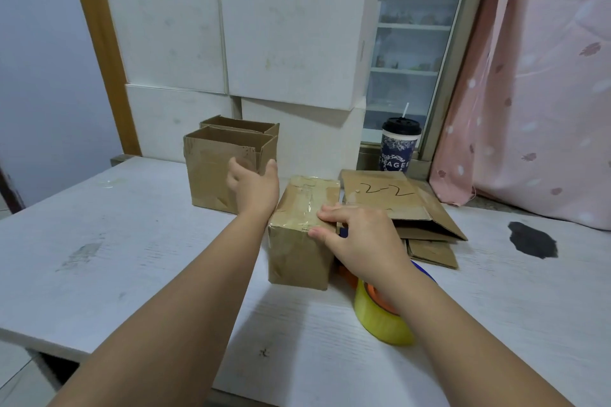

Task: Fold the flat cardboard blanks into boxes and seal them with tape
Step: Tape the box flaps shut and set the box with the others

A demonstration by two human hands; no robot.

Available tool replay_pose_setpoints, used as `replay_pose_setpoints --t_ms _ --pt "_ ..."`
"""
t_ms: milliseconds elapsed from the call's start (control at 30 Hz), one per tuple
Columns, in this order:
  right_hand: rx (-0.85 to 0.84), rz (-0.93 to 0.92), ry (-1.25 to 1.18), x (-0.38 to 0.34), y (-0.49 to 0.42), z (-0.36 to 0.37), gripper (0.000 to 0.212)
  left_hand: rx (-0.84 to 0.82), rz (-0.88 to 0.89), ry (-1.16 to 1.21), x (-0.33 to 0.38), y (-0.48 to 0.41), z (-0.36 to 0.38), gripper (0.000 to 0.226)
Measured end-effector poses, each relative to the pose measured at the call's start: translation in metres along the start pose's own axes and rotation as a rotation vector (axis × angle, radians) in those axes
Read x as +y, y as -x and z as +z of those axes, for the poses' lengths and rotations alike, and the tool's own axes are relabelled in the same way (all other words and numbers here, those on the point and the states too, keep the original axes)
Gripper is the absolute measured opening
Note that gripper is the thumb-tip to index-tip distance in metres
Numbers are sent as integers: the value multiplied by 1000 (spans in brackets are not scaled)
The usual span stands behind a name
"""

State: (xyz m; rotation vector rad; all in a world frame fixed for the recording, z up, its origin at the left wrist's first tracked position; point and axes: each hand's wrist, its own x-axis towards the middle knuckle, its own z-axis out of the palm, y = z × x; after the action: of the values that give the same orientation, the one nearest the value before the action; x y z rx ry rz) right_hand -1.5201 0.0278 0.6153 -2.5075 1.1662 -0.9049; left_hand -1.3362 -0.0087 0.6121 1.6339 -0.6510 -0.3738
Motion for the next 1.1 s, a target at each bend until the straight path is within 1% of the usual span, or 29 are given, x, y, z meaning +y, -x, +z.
replay_pose_setpoints --t_ms 67,133,167,200,233,267,300,333,367,433,500,600,667,733,767,833,867,900,967,1033,1100 --pt "8 8 -12 -1 0 1 43 39 -52 32 -3 -1 -3 71" --pt "13 16 -21 -1 1 1 43 88 -171 134 -4 1 -8 64" --pt "14 21 -26 -1 0 1 43 94 -247 202 -3 3 -11 58" --pt "12 27 -32 -1 1 1 42 48 -322 262 -4 7 -12 50" --pt "10 31 -38 -1 1 1 42 -68 -383 306 -4 12 -14 46" --pt "7 33 -39 -1 1 0 42 -226 -429 341 -3 20 -16 47" --pt "5 34 -40 -1 2 1 42 -372 -463 361 -3 26 -20 49" --pt "3 36 -44 -1 3 1 42 -483 -472 352 -3 30 -23 49" --pt "2 42 -54 -1 4 2 41 -561 -462 315 -4 33 -26 49" --pt "-3 70 -92 -3 6 4 40 -608 -441 198 -5 39 -34 42" --pt "-6 133 -183 -5 8 6 38 -593 -421 136 -4 46 -42 31" --pt "-16 262 -379 -8 12 7 39 -534 -343 122 1 61 -49 22" --pt "-37 310 -564 -12 14 6 47 -485 -250 165 3 73 -54 23" --pt "-63 357 -748 -15 17 2 52 -444 -107 185 3 86 -57 27" --pt "-63 364 -791 -18 19 0 46 -426 -15 160 5 94 -60 29" --pt "-60 351 -788 -16 20 1 26 -381 121 104 5 106 -58 34" --pt "-42 351 -804 -17 23 1 24 -352 166 96 6 112 -58 38" --pt "-19 359 -854 -19 26 0 29 -315 200 107 7 118 -59 41" --pt "6 361 -1082 -21 33 -1 40 -223 265 176 12 127 -64 41" --pt "6 337 -1317 -23 38 -3 46 -172 321 339 20 135 -71 37" --pt "-24 305 -1438 -27 40 -4 47 -156 341 492 28 145 -78 36"
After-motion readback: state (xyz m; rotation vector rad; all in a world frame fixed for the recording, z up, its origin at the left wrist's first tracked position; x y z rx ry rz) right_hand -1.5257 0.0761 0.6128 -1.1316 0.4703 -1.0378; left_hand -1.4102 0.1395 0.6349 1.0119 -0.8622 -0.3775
